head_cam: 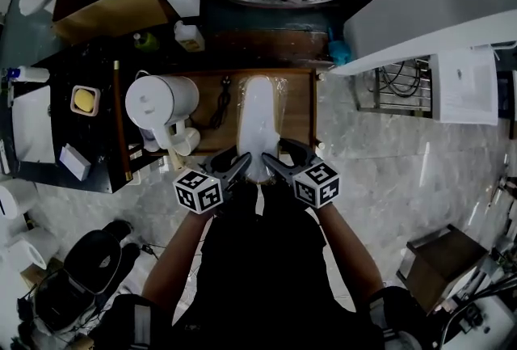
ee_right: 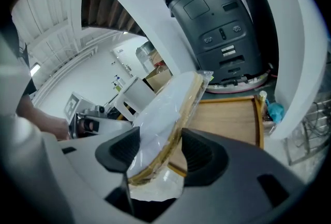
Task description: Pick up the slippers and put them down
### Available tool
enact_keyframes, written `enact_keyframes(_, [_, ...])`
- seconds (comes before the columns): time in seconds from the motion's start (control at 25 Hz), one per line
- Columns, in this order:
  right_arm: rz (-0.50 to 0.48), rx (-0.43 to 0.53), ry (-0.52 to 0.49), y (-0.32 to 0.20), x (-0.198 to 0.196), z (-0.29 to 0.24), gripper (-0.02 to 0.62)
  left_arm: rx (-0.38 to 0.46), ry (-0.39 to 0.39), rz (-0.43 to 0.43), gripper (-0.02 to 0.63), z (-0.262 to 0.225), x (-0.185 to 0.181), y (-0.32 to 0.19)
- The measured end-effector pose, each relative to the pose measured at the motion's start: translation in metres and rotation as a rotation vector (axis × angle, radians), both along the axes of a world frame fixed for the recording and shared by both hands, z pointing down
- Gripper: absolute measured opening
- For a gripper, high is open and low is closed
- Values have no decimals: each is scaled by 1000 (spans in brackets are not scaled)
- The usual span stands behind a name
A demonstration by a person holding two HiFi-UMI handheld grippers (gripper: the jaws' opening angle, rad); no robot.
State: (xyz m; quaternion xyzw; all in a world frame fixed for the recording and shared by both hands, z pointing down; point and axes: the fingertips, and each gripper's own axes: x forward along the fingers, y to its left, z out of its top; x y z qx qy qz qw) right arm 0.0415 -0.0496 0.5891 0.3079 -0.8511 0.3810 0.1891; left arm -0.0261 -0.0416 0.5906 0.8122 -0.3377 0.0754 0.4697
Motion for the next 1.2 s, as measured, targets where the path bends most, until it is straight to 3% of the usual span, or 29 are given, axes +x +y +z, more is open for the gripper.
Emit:
enact_keyframes(0.68, [19,-82,3,-12,6,79,256,-95,-24,6,158,77,8,-10])
enact_keyframes(1.0, [22,-124,50,-14,9,116,256,-145,-40,23,158,111,11,-16])
enact_keyframes(1.2, [22,-147,57,-16,10,127,256,-137,-54,29,158,118,13,-21])
